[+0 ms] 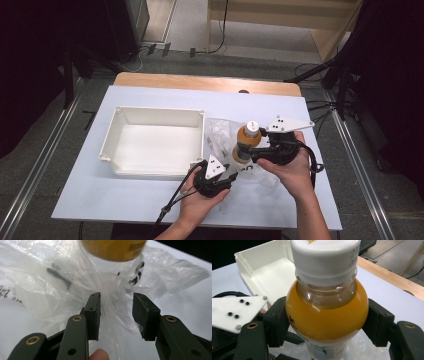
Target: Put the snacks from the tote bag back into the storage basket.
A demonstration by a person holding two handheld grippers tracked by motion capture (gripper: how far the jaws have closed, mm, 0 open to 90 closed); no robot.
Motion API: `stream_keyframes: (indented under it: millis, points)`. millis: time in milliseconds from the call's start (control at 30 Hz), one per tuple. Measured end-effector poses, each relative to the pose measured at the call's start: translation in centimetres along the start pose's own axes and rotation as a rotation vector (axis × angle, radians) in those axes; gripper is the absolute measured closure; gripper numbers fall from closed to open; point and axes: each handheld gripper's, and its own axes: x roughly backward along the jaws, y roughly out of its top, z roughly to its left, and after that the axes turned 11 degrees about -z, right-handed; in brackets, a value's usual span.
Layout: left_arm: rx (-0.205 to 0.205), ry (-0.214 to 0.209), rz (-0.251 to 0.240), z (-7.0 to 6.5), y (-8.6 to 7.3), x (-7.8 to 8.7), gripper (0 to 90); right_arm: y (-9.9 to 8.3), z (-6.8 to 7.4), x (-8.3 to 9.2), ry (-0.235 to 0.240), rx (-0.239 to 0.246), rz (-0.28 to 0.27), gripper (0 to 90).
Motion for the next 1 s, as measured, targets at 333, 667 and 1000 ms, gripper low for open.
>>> stream_keyframes:
  millis: [333,667,1000]
  points:
    - [-0.013,-0.001,-0.028,0.1,0.6,1.7,51.8,0.5,0.3,0.1,0.004,-0.005,-0.011,31.1]
    - [-0.018,-0.045,-0.049,-0.1,1.1,3.5,47.7,0.7,0.3,-0.2,0.006,-0.010,-0.008,31.1]
    - [-0.014,-0.059,-0.052,0.4,0.2,5.2,47.6,1.1,0.6,-0.8,0.022,-0.011,-0.017,31.1]
